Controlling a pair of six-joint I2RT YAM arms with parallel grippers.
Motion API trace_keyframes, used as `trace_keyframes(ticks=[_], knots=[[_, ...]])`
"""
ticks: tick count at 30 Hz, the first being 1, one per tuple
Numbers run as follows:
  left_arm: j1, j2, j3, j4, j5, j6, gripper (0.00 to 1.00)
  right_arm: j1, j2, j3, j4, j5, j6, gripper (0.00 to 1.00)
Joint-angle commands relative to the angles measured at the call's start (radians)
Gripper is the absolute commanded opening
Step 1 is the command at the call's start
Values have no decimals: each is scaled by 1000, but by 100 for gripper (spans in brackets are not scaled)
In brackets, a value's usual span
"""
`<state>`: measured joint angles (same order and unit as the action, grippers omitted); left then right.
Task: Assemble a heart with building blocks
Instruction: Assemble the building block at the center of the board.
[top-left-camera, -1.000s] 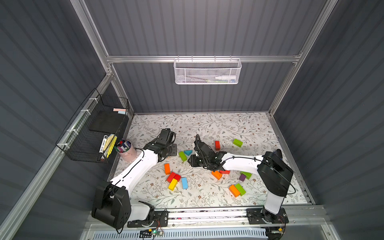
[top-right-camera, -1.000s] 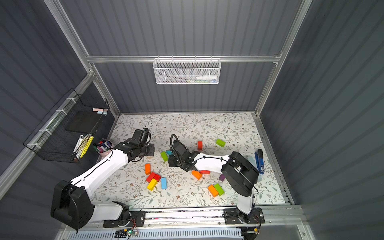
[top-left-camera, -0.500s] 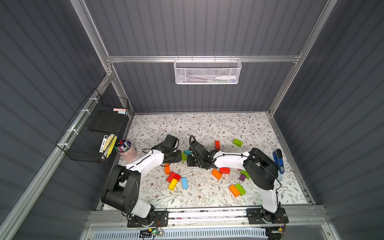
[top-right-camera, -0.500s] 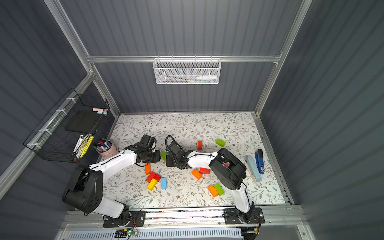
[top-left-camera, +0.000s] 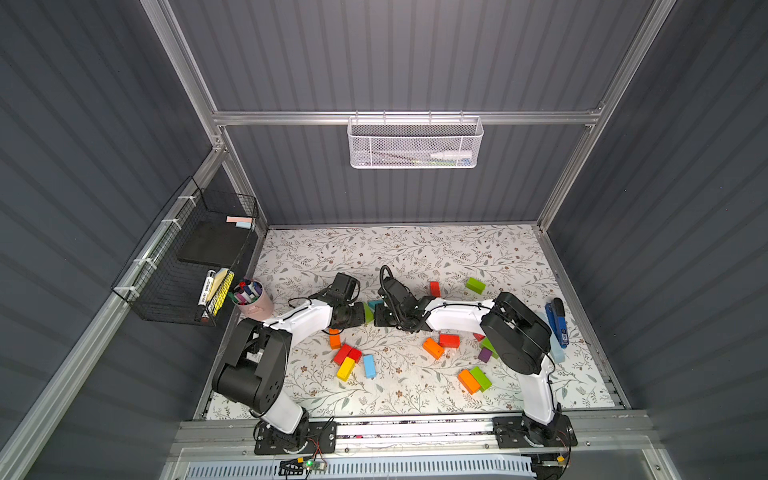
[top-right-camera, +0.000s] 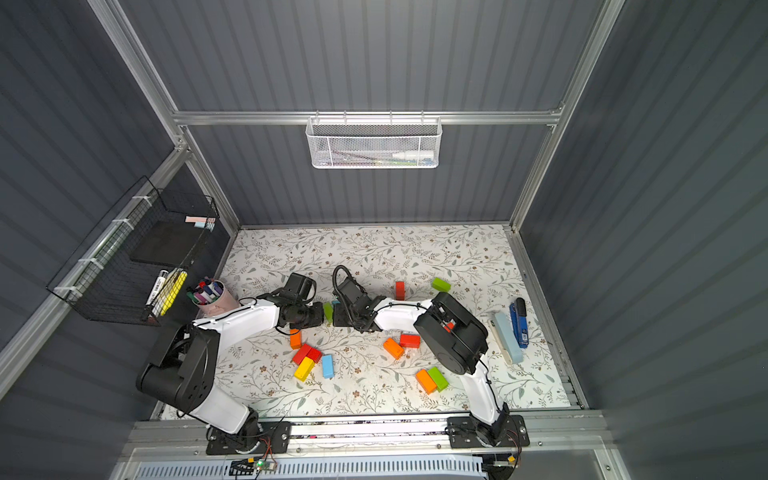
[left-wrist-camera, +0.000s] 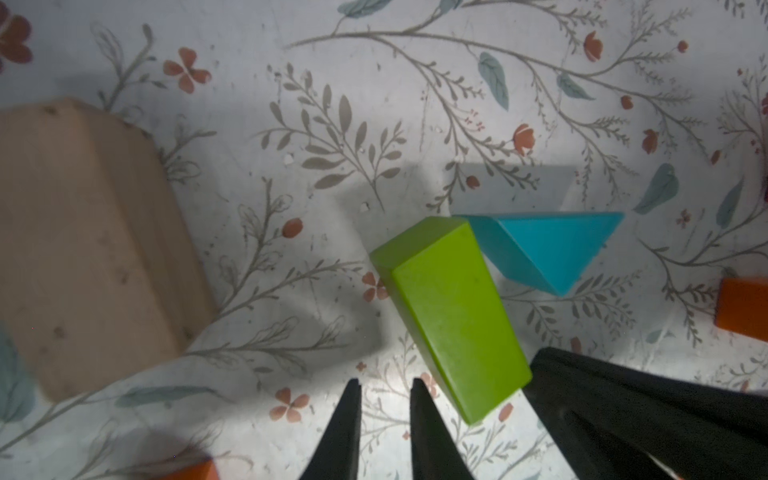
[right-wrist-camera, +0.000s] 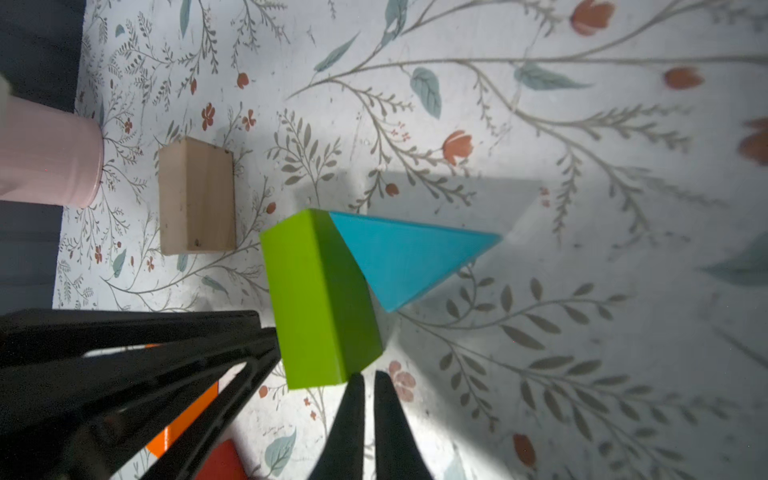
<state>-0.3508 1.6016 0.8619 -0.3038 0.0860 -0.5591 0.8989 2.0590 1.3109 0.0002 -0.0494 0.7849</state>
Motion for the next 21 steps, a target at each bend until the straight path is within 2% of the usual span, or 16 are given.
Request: trace_keyframes(ticks=[1, 7, 12, 21], knots=[[3, 15, -5, 12, -4, -17, 23, -3, 33, 33, 16, -22, 20, 11], [9, 9, -12, 15, -12, -22, 23, -5, 45, 44, 16, -23, 16, 11], [12, -3, -28, 17, -16, -23, 23, -4, -19, -16, 6, 13, 1, 10], [17, -29, -40, 11, -23, -33, 23, 8, -76, -118, 40, -72, 2, 9]])
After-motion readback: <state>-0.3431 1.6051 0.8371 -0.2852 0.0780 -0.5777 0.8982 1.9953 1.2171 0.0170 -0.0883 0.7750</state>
